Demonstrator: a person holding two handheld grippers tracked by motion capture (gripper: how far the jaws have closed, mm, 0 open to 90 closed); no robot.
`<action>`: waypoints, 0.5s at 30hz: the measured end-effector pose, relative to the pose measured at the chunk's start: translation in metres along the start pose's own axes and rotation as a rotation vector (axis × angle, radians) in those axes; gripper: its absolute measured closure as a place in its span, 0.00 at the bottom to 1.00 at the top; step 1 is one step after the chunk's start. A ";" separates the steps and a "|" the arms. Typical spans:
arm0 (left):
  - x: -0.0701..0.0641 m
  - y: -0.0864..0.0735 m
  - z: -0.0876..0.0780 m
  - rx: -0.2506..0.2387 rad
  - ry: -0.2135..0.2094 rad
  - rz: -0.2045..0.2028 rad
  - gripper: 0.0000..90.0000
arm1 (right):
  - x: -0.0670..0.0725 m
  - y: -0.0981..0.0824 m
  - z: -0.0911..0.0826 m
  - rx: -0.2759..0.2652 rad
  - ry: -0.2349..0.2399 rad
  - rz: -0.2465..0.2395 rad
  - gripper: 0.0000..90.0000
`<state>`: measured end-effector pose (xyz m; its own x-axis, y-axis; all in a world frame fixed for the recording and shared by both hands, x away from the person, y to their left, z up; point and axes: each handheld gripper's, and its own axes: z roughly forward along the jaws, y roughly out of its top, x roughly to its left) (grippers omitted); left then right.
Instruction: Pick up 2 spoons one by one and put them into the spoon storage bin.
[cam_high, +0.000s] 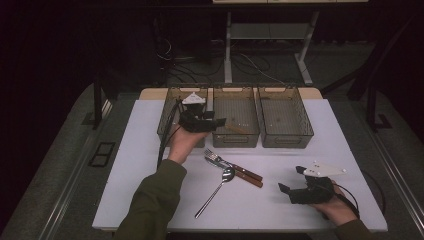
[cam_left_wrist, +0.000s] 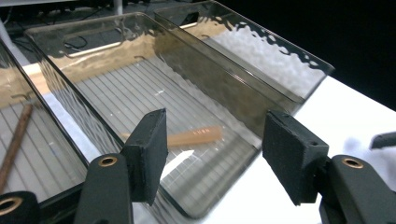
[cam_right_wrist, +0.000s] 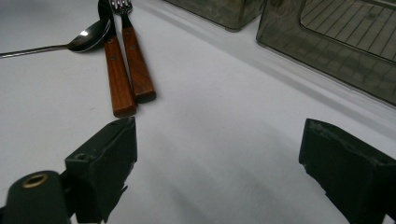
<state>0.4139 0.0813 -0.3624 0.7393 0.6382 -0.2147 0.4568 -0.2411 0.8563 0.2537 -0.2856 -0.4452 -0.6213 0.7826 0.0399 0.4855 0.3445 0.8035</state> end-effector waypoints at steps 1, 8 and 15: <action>-0.001 -0.003 -0.002 -0.002 0.000 0.006 0.44 | 0.000 0.000 0.000 0.000 0.000 0.001 0.13; -0.009 -0.018 -0.015 0.008 -0.009 0.049 0.41 | 0.000 0.000 0.000 0.002 -0.004 0.003 0.13; -0.016 -0.031 -0.025 0.009 -0.017 0.068 0.38 | 0.000 0.000 0.000 0.003 -0.006 0.003 0.13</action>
<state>0.3757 0.0969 -0.3743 0.7773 0.6074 -0.1640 0.4092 -0.2901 0.8651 0.2536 -0.2856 -0.4452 -0.6159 0.7869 0.0386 0.4894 0.3438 0.8014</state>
